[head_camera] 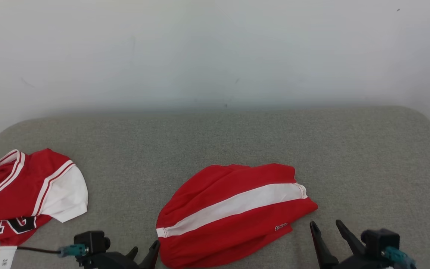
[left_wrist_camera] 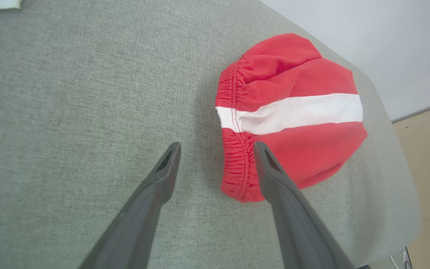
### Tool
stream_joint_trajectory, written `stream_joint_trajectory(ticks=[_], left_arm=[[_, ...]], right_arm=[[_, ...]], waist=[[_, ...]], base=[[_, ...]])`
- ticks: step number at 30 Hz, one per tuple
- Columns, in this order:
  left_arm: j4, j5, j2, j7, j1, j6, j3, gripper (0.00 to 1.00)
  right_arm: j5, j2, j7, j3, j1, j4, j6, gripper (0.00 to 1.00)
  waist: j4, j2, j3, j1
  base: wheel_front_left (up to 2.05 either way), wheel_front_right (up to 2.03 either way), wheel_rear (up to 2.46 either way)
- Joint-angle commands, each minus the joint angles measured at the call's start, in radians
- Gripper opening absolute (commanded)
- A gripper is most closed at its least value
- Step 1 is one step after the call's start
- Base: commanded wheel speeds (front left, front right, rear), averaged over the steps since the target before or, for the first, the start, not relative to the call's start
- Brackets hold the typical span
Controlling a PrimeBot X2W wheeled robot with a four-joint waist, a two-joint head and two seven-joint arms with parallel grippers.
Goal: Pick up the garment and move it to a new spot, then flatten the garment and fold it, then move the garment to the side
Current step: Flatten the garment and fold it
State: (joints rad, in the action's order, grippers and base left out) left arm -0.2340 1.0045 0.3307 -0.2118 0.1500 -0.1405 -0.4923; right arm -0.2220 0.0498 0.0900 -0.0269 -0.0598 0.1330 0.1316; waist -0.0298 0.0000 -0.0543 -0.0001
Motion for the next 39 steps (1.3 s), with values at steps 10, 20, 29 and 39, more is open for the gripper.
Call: stream_joint_trajectory(ticks=[10, 20, 29, 39], left_arm=[[-0.139, -0.001, -0.012, -0.131, 0.167, 0.022, -0.048, 1.0], [-0.228, 0.028, -0.027, -0.233, 0.248, 0.001, -0.051, 0.99], [-0.221, 0.06, -0.027, -0.258, 0.247, 0.027, -0.047, 0.21], [-0.188, -0.005, -0.047, -0.18, 0.256, 0.027, -0.075, 0.0]], right_arm=[[-0.017, 0.104, 0.233, -0.063, 0.156, -0.019, -0.002, 1.0], [-0.093, 0.197, 0.428, -0.146, 0.292, -0.005, -0.002, 1.0], [-0.11, 0.217, 0.433, -0.154, 0.309, -0.005, -0.002, 1.0], [-0.107, 0.239, 0.443, -0.094, 0.36, 0.063, -0.002, 1.0]], waist=[[-0.008, 0.0, 0.02, 0.0001], [-0.025, 0.0, 0.042, 0.0001], [-0.015, 0.0, 0.052, 0.0001], [0.011, 0.0, 0.103, 0.0001]], base=[[0.0, 0.0, 0.0], [0.0, 0.0, 0.0], [0.0, 0.0, 0.0], [0.0, 0.0, 0.0]])
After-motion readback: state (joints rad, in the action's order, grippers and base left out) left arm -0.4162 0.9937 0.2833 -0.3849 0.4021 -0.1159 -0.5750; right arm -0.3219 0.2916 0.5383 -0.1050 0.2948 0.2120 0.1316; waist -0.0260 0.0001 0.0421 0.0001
